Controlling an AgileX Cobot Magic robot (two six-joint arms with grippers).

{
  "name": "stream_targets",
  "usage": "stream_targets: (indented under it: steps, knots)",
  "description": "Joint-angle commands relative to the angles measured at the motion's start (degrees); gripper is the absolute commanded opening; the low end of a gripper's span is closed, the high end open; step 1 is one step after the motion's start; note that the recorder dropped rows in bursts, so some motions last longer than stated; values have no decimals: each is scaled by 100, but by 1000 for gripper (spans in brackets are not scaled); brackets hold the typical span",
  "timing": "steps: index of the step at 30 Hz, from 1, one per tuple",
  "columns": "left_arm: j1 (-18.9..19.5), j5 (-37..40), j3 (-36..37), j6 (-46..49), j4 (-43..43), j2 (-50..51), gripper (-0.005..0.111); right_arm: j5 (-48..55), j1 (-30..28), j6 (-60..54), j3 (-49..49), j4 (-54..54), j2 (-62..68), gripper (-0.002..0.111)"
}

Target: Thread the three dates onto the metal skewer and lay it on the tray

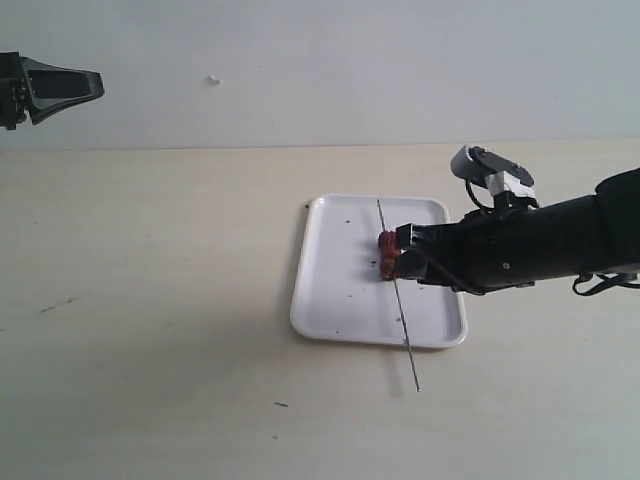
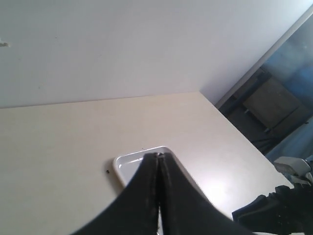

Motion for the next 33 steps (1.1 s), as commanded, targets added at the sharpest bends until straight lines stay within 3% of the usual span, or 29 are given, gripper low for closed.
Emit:
stream_targets:
  steps: [1,7,11,14,17,18,24,26,30,33]
  knots:
    - [0,35,242,155,-144,-375,0,-115,0,-577,-173,40,-220,34]
    - [0,35,773,658,-196,-1361,0,-874,0,-1171,-197,40,-639,28]
    - [0,35,1520,1024,-560,-2351,0,-1109,0,-1742,-50,40,-1217,0]
    - [-9,-1145,2271,1184,-617,-3281,0,-1109,0,-1889,137,40,-1775,0]
    - [-226,-3286,2939,1266,-617,-4469,0,-1125,0,-1897,445,40,-2671,0]
    - [-270,-3589,3113,1276,-617,-4794,0,-1125,0,-1897,536,40,-2929,0]
    - [-316,-3943,4827,1170,-617,-7764,0,-1092,0,-1841,1627,40,-5502,0]
    - [-316,-4589,5455,1008,-617,-9162,0,-1009,0,-1833,2175,40,-6595,0]
    - [-316,-5941,6135,404,-617,-10438,0,-1032,0,-1826,2686,40,-7788,0]
    - [-316,-5929,6424,381,-617,-10957,0,-958,0,-1482,2685,40,-8218,0]
